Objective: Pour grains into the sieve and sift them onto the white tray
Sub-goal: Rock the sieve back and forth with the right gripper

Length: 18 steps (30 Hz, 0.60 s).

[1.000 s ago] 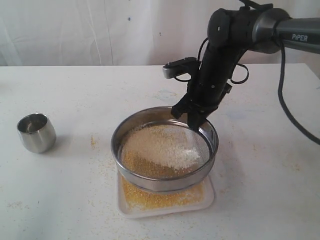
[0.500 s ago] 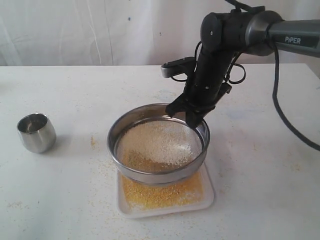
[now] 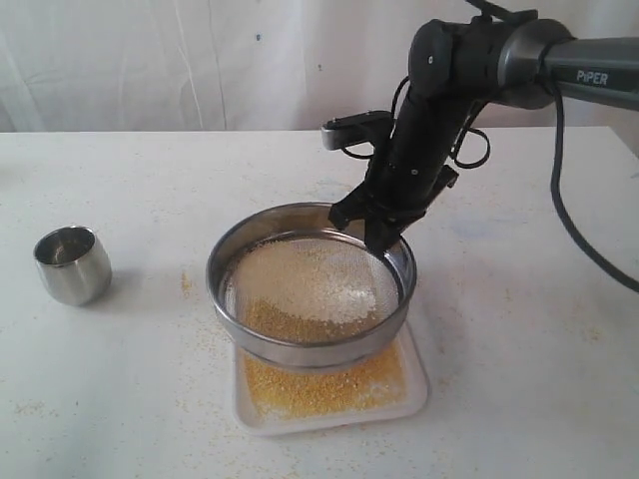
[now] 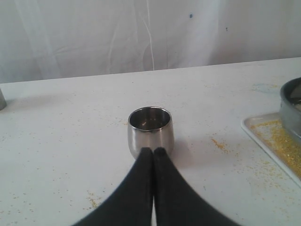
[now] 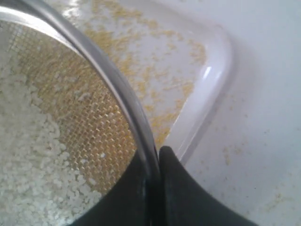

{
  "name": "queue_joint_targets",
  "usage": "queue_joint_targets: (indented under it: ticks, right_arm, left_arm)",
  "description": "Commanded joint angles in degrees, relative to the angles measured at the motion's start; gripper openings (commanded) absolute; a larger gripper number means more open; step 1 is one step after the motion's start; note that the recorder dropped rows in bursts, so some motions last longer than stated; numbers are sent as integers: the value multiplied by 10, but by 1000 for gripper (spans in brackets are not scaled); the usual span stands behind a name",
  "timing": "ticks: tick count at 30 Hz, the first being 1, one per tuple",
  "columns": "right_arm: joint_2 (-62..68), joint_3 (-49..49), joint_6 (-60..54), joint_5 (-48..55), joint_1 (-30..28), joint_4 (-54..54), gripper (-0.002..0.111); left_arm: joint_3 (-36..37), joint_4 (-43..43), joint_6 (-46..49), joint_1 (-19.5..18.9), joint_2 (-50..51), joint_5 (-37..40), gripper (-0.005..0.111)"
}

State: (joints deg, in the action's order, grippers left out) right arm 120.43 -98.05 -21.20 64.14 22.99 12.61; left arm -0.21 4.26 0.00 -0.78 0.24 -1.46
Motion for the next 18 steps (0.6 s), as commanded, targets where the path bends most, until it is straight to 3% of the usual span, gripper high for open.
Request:
queue_joint_targets:
  ticks: [1, 4, 5, 7, 8, 9, 10, 11, 12, 14, 15, 16, 17, 18]
  right_arm:
    - [-10, -1, 137, -16, -1, -55, 0]
    - [-10, -1, -42, 30, 1, 5, 0]
    - [-10, -1, -40, 28, 1, -12, 0]
    - [-10, -1, 124, -7, -6, -56, 0]
    - [-10, -1, 69, 12, -6, -20, 0]
    - [-10, -2, -72, 56, -1, 21, 0]
    - [-10, -2, -68, 50, -1, 4, 0]
    - [-10, -2, 81, -9, -4, -63, 0]
    - [-10, -2, 124, -11, -7, -43, 0]
    - [-10, -2, -82, 41, 0, 43, 0]
    - [-10, -2, -45, 27, 0, 5, 0]
    - [-10, -2, 91, -23, -3, -54, 0]
    - [-10, -2, 129, -25, -6, -53, 0]
    - [-12, -3, 13, 11, -4, 2, 0]
  left_arm:
    - [2, 0, 0, -3, -2, -2, 0]
    - [2, 0, 0, -3, -2, -2, 0]
    - [2, 0, 0, -3, -2, -2, 0]
    - [2, 0, 0, -3, -2, -2, 0]
    - [2, 0, 0, -3, -2, -2, 0]
    - [2, 0, 0, -3, -2, -2, 0]
    - [2, 0, 0, -3, -2, -2, 0]
    - [2, 0, 0, -3, -2, -2, 0]
    - [2, 0, 0, -3, -2, -2, 0]
    - [2, 0, 0, -3, -2, -2, 0]
    - [2, 0, 0, -3, -2, -2, 0]
    - [2, 0, 0, -3, -2, -2, 0]
    - [2, 0, 0, -3, -2, -2, 0]
    - [2, 0, 0, -3, -2, -2, 0]
